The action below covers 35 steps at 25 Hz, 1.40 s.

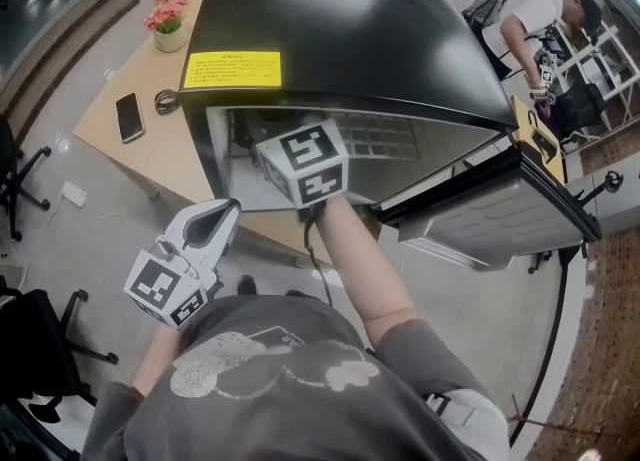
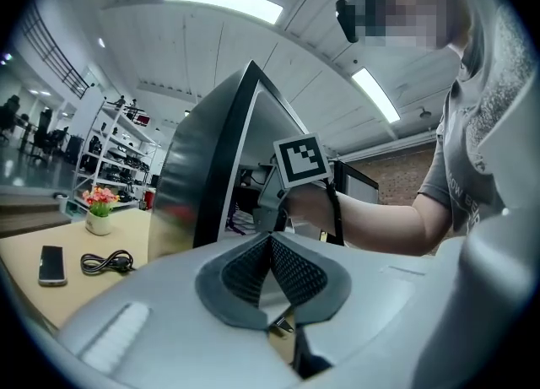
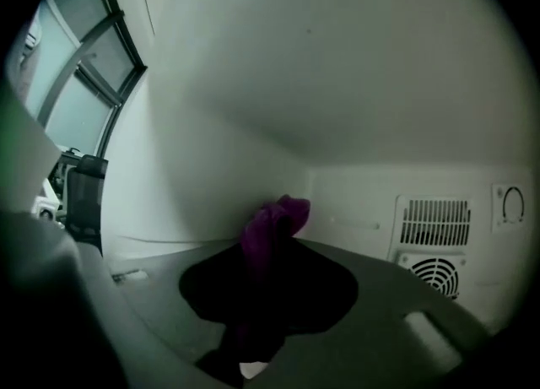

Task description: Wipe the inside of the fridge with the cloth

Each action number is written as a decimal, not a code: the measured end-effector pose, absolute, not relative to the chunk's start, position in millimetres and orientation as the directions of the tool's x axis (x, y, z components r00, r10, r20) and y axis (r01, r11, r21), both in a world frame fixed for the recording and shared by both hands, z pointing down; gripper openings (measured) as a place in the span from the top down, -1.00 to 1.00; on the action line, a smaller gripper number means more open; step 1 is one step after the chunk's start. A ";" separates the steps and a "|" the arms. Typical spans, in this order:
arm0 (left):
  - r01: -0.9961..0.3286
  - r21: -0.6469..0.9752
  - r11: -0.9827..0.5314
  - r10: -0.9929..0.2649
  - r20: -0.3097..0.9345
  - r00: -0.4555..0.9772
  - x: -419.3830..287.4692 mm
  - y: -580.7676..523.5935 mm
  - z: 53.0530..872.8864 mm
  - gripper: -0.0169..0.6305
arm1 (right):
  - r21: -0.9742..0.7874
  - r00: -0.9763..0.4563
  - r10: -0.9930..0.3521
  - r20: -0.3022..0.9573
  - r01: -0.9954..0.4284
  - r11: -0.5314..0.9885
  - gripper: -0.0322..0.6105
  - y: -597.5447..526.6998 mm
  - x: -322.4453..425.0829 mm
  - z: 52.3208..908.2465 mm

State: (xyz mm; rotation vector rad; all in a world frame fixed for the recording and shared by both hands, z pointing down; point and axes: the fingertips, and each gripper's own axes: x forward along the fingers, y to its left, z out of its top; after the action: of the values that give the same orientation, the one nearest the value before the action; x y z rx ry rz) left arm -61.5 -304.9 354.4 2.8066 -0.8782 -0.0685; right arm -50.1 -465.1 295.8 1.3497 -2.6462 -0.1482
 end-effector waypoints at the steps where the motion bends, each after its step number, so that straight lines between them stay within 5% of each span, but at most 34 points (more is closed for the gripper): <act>1: -0.570 0.205 -0.796 -0.579 0.017 0.815 -61.0 -304.8 354.6 0.90 | 0.161 -0.585 -0.804 0.102 -0.788 0.594 0.65 -461.7 -50.1 297.0; 16: -0.670 0.196 -0.716 -0.677 0.040 0.735 -50.9 -306.6 352.3 0.90 | 0.037 -0.769 -0.636 0.063 -0.635 0.772 0.65 -377.4 -61.8 286.7; 21: -0.674 0.198 -0.711 -0.680 0.048 0.731 -48.7 -308.7 355.0 0.90 | 0.087 -0.618 -0.757 0.214 -0.760 0.644 0.65 -405.9 -27.5 308.4; 27: -0.649 0.196 -0.735 -0.655 0.044 0.755 -38.8 -310.2 355.6 0.90 | 0.098 -0.614 -0.697 0.369 -0.721 0.686 0.64 -438.5 -38.8 333.2; 35: -0.630 0.178 -0.755 -0.635 0.037 0.772 -34.7 -321.1 352.9 0.90 | 0.120 -0.572 -0.719 0.395 -0.744 0.658 0.64 -448.4 -26.5 337.0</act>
State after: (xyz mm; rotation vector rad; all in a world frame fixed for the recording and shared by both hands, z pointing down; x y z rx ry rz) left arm -34.7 -321.1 352.9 2.7843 -1.0038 -0.0378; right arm -26.5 -448.4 337.0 1.1479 -2.4655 0.0824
